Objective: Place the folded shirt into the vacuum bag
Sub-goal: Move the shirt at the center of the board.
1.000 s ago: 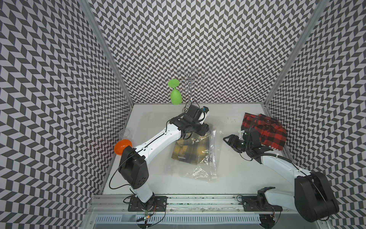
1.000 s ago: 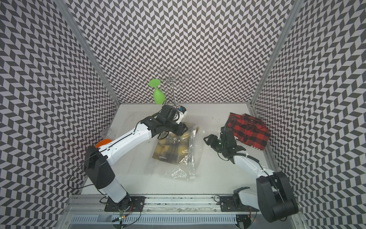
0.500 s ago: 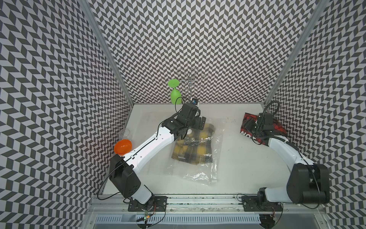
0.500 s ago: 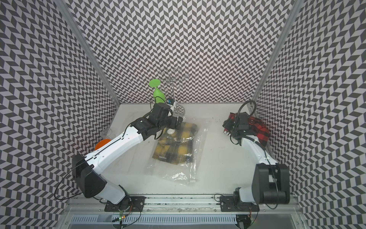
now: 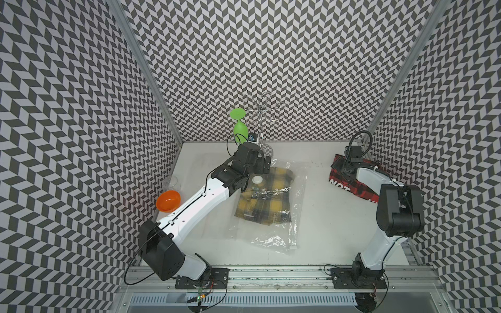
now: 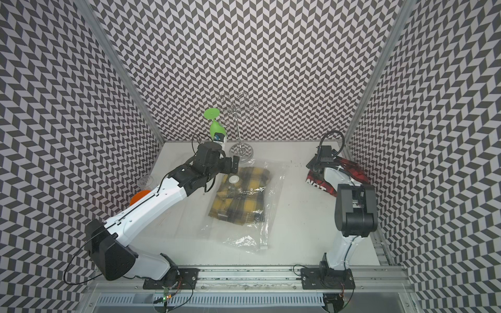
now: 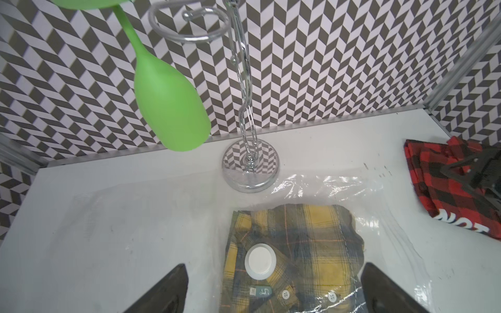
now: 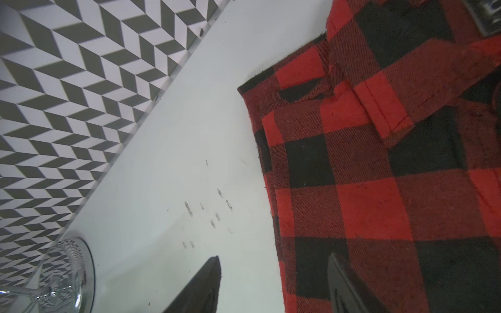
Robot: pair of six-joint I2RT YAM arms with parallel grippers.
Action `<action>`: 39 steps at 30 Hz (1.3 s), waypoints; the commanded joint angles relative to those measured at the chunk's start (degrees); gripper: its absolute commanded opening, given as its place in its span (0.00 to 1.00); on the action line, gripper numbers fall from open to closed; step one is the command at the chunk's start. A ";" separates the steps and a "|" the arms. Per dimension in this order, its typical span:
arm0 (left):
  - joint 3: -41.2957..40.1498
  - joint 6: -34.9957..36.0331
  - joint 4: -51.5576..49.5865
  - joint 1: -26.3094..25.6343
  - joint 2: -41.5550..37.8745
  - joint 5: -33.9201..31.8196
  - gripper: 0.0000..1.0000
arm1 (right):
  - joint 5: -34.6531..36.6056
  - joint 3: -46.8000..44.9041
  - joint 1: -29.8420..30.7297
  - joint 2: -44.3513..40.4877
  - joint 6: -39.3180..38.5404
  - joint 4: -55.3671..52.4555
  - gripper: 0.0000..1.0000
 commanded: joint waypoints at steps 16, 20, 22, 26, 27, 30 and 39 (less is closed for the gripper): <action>0.54 -0.38 3.08 -0.33 -0.16 7.73 0.99 | -16.21 -10.29 9.63 3.36 -8.29 0.32 0.60; 0.26 -0.53 3.24 -0.38 -0.58 8.00 0.99 | -17.65 -18.94 11.76 -3.05 -6.65 2.40 0.59; 0.19 -0.61 3.24 -0.36 -0.60 8.42 0.99 | -18.48 -21.61 13.05 -5.87 -6.89 1.93 0.58; 0.56 -0.58 3.33 -0.47 -0.27 9.31 0.99 | -21.16 -23.34 15.64 -9.81 -9.69 -2.71 0.58; 0.73 -0.57 3.30 -0.51 -0.21 9.54 0.99 | -21.69 -23.35 15.64 -11.39 -9.92 -3.53 0.58; 1.27 -0.56 3.43 -0.76 0.51 10.36 0.99 | -21.65 -20.88 14.75 -17.05 -10.41 -6.78 0.59; 4.03 1.15 4.57 -6.75 5.47 11.35 1.00 | -14.79 -16.72 -1.85 -24.84 -5.18 -5.29 0.62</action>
